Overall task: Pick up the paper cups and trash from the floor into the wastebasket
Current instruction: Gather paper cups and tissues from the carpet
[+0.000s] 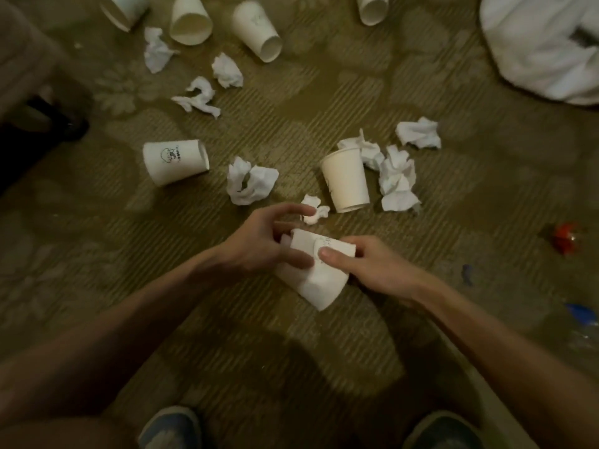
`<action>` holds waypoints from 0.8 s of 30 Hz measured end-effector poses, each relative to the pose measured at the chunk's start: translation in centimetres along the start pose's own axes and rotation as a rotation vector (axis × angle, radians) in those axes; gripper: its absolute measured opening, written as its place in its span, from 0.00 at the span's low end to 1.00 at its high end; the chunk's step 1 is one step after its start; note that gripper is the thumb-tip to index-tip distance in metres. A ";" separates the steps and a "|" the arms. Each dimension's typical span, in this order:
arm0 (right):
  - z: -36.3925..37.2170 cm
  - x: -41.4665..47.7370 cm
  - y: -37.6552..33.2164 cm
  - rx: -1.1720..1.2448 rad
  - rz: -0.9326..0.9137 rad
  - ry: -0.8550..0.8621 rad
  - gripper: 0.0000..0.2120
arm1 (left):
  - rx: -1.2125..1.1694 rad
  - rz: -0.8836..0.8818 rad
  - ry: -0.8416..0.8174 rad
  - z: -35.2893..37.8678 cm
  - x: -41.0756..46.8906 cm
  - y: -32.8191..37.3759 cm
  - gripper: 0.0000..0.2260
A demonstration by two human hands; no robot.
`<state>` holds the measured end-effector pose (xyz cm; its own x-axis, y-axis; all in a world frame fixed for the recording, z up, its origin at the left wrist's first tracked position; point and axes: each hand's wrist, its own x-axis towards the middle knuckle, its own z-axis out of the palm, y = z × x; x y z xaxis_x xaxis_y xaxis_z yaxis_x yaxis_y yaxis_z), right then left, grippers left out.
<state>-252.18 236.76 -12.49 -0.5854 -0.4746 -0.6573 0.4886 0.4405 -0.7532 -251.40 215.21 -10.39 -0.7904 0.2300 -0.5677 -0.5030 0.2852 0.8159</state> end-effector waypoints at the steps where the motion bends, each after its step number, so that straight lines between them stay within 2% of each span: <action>1: 0.0 -0.1 0.2 0.051 -0.009 0.009 0.14 | -0.033 -0.003 0.066 0.2 -0.1 0.2 0.31; 3: 0.3 -0.3 0.4 0.155 -0.036 0.083 0.12 | -0.146 -0.034 0.239 1.1 -0.1 0.3 0.29; 5: 0.8 -0.5 0.6 0.213 -0.055 0.186 0.10 | -0.287 -0.146 0.363 2.6 0.0 0.5 0.27; 7: 1.5 -0.7 0.8 0.217 -0.089 0.265 0.09 | -0.406 -0.281 0.350 3.9 0.0 0.7 0.29; 9: 2.2 -1.1 1.0 0.183 -0.127 0.274 0.10 | -0.426 -0.320 0.359 4.9 0.0 0.7 0.29; 14: 1.7 -1.3 -0.3 -0.045 -0.152 0.156 0.15 | -0.232 -0.250 0.625 5.2 0.6 0.8 0.17; 16: 0.0 -0.4 -1.3 -0.069 -0.146 0.269 0.18 | -0.153 -0.205 0.643 4.5 0.9 1.0 0.16; 20: -3.6 2.1 -2.9 -0.191 -0.183 0.690 0.20 | -0.024 -0.160 0.666 4.0 1.7 0.9 0.18; 24: -3.8 5.3 -3.1 -0.331 -0.124 0.671 0.42 | 0.070 -0.144 0.634 4.3 2.2 -0.1 0.18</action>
<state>-259.23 235.78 -13.58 -0.9431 -0.0162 -0.3321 0.2363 0.6699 -0.7038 -251.60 219.66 -12.19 -0.7803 -0.4020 -0.4791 -0.6125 0.3366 0.7152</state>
